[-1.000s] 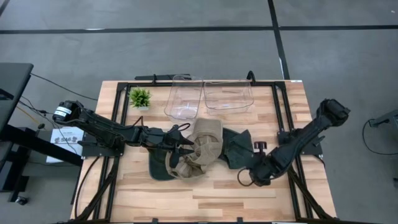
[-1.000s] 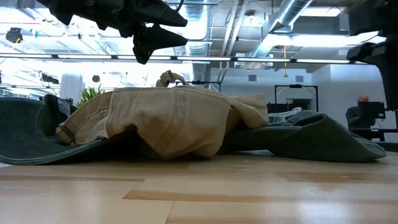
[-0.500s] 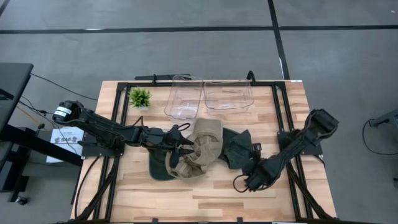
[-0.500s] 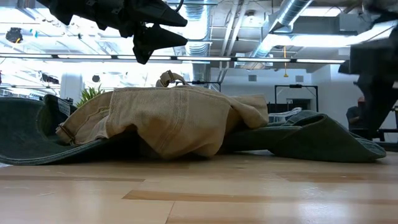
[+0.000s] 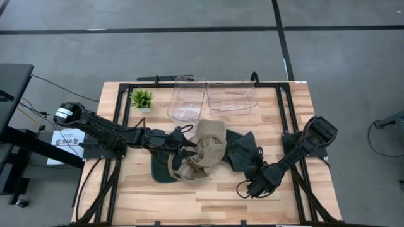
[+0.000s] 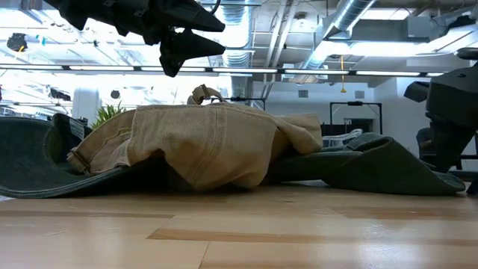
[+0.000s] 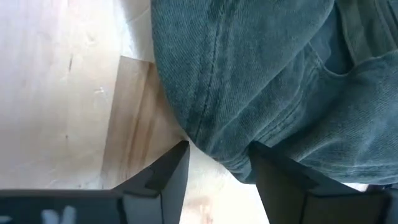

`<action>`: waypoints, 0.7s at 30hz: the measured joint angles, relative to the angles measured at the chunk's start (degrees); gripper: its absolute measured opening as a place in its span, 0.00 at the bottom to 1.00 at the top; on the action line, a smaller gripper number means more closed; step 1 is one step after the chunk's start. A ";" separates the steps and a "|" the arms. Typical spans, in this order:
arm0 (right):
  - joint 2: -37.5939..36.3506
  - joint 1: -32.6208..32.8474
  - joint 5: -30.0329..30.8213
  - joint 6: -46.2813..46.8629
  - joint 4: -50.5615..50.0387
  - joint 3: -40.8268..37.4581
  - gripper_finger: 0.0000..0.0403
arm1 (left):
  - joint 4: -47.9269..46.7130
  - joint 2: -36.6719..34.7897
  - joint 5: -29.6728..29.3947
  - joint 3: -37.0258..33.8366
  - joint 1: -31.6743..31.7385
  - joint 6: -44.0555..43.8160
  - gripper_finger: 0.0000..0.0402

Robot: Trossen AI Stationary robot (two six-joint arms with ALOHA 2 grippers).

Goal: Pick & Place hat
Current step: Put the right black cap into the right transparent bin

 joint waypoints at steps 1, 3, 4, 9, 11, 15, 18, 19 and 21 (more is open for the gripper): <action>-0.35 0.01 0.10 0.22 0.17 -0.10 0.37 | 0.00 0.00 -0.02 0.00 0.00 -0.01 0.44; -1.12 -0.20 0.85 0.48 0.92 -0.22 0.31 | 0.00 0.00 0.01 0.00 0.02 -0.01 0.44; -1.66 -0.33 1.17 0.79 0.90 -0.20 0.28 | 0.00 0.00 -0.02 0.00 0.02 0.00 0.44; -3.34 -0.89 -0.17 0.90 0.59 -0.20 0.05 | 0.02 0.00 0.01 0.00 0.00 -0.01 0.44; -4.34 -1.38 -1.83 0.92 0.32 -0.15 0.02 | 0.02 0.00 0.00 0.00 0.01 0.00 0.44; -7.21 -2.07 -5.40 2.95 -1.47 -0.07 0.02 | 0.02 0.00 0.01 0.00 0.02 0.00 0.44; -9.95 -1.97 -8.51 4.60 -4.30 0.92 0.01 | 0.02 0.00 0.01 0.00 0.02 -0.01 0.44; -10.91 -1.87 -9.19 5.28 -5.24 1.61 0.01 | 0.02 0.00 0.01 0.00 0.01 0.00 0.44; -13.10 -1.51 -10.23 5.95 -6.82 3.01 0.01 | 0.02 0.00 0.01 0.00 0.02 -0.01 0.44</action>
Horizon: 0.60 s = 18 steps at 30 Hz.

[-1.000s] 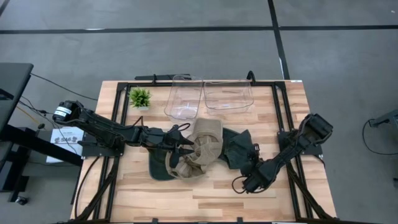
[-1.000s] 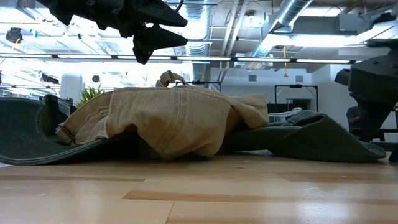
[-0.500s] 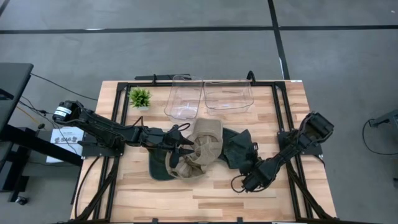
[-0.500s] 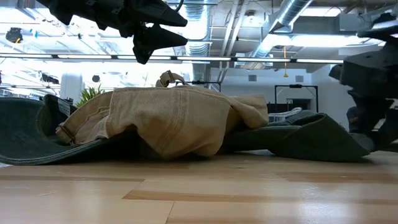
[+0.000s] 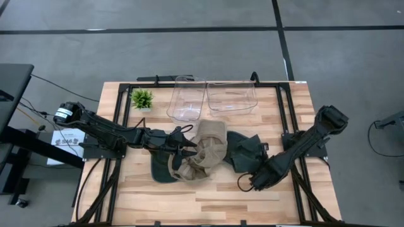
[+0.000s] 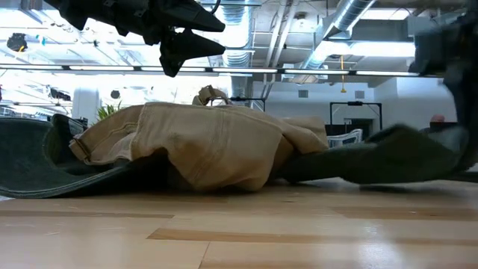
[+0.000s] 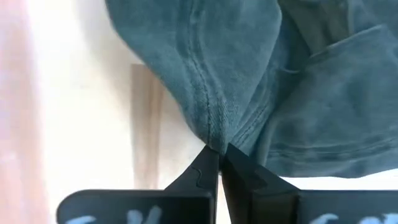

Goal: Pick & Place hat
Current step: Put the right black cap into the right transparent bin

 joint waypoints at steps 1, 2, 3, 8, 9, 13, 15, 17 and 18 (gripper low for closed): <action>-1.05 0.21 -0.73 0.08 -0.68 0.85 0.01 | 0.00 0.00 0.00 0.00 0.00 0.00 0.44; -2.08 0.39 -1.30 0.09 -1.29 1.80 0.01 | 0.00 0.00 0.00 0.00 0.00 0.02 0.44; -3.10 0.60 -1.82 0.11 -1.93 2.86 0.01 | 0.00 0.00 0.00 0.00 0.00 0.00 0.44; -7.98 1.11 -2.95 0.11 -5.76 8.92 0.00 | 0.00 0.00 0.00 0.00 0.00 0.00 0.44; -8.85 1.11 -2.95 0.09 -6.50 10.18 0.00 | 0.00 0.00 0.00 0.00 0.00 0.01 0.44; -12.23 1.11 -2.53 -0.37 -7.88 13.88 0.00 | 0.00 0.00 0.00 0.00 -0.02 0.00 0.44; -13.61 1.06 -2.40 -1.45 -7.74 15.29 0.00 | 0.00 0.00 0.00 0.00 0.00 0.02 0.44; -14.73 1.06 -2.36 -2.24 -7.83 16.34 0.00 | 0.00 0.00 0.00 0.00 -0.02 0.02 0.44; -15.24 1.06 -2.36 -2.47 -7.75 16.75 0.00 | 0.00 0.00 0.00 0.00 -0.01 0.02 0.44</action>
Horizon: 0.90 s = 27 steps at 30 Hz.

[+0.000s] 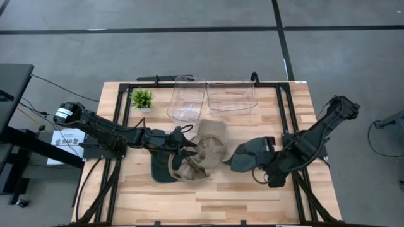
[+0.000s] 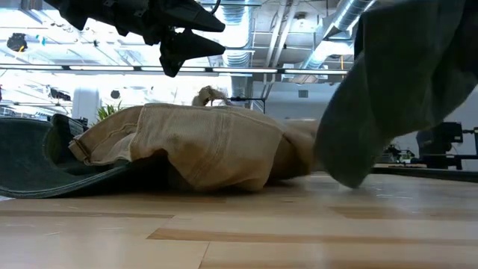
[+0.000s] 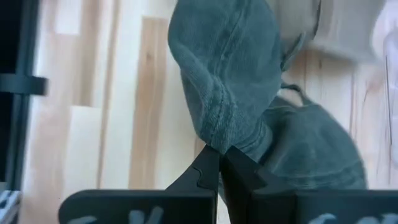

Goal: Pick & Place hat
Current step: Put the right black cap into the right transparent bin

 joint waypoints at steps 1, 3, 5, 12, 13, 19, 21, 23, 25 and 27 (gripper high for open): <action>-0.62 0.00 0.04 -0.02 0.03 0.35 0.00 | 0.00 0.00 0.00 0.00 0.00 0.00 0.44; -1.79 -0.18 0.10 -0.06 -0.03 0.65 0.00 | 0.00 0.02 0.00 0.00 0.00 0.00 0.44; -2.65 -0.54 0.12 -0.06 -0.05 0.66 0.00 | 0.00 0.00 0.00 0.00 0.00 0.00 0.44; -5.57 -0.98 3.00 -1.75 -0.01 0.66 0.00 | 1.04 0.02 0.00 0.00 0.06 4.10 0.44; -5.98 -1.12 3.47 -2.17 0.03 0.66 0.00 | 1.88 0.02 0.01 -0.02 0.26 5.39 0.44; -7.29 -3.18 6.84 -3.65 0.93 0.66 0.00 | 8.62 0.04 -0.02 -0.02 1.41 12.82 0.44; -7.31 -4.41 7.78 -4.93 2.37 0.66 0.00 | 8.79 0.03 -0.02 -0.02 1.51 14.14 0.44; -7.23 -5.75 7.84 -6.50 4.19 0.66 0.00 | 8.79 0.04 0.00 -0.02 1.48 14.92 0.44; -7.14 -7.33 7.89 -8.03 6.68 0.66 0.00 | 8.79 0.02 0.00 -0.02 1.48 15.04 0.44; -7.11 -9.08 8.01 -9.06 9.06 0.66 0.00 | 8.81 0.02 0.00 -0.02 1.48 15.04 0.44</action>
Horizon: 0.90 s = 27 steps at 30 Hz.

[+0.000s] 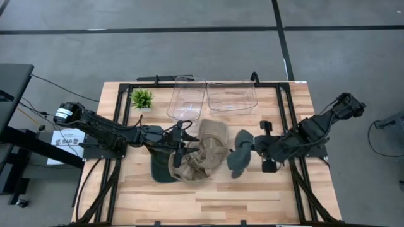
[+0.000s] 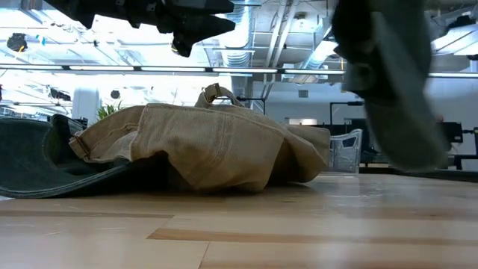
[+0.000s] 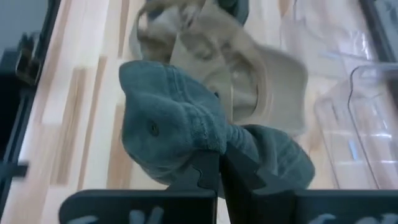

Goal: Pick & Place hat
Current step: Put the right black cap into the right transparent bin

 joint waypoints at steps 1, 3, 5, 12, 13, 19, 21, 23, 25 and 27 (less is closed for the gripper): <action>0.00 -0.89 0.44 -0.50 1.18 0.00 0.00 | 0.00 0.01 0.00 0.00 0.00 0.00 0.44; 0.00 -2.63 1.66 -1.10 2.96 0.00 0.00 | 0.00 0.01 0.00 0.00 0.00 0.02 0.44; 0.00 -4.44 3.08 -1.46 4.08 0.00 0.00 | 0.00 0.00 0.00 0.00 0.00 0.85 0.44; 0.00 -10.76 9.10 -3.50 9.76 0.00 0.00 | -0.14 0.01 -0.48 0.00 0.00 5.99 0.44; 0.00 -11.58 9.12 -4.46 11.63 0.00 0.00 | -0.32 0.00 -0.97 0.00 -0.04 6.56 0.44; 0.00 -14.75 8.61 -13.07 24.62 0.00 0.00 | -0.69 0.02 -3.99 0.00 -0.13 7.52 0.44; 0.00 -15.33 8.54 -15.45 28.12 0.00 0.00 | -0.70 0.01 -5.21 0.00 -0.13 7.52 0.44; 0.00 -15.92 8.51 -17.21 30.87 0.00 0.00 | -0.70 0.00 -6.24 0.00 -0.13 7.52 0.44; 0.00 -16.75 8.49 -18.62 32.89 0.00 0.00 | -0.70 0.00 -6.69 0.00 -0.13 7.52 0.44; 0.00 -17.79 8.47 -19.43 34.43 0.00 0.00 | -0.71 0.01 -6.67 0.00 -0.13 7.50 0.44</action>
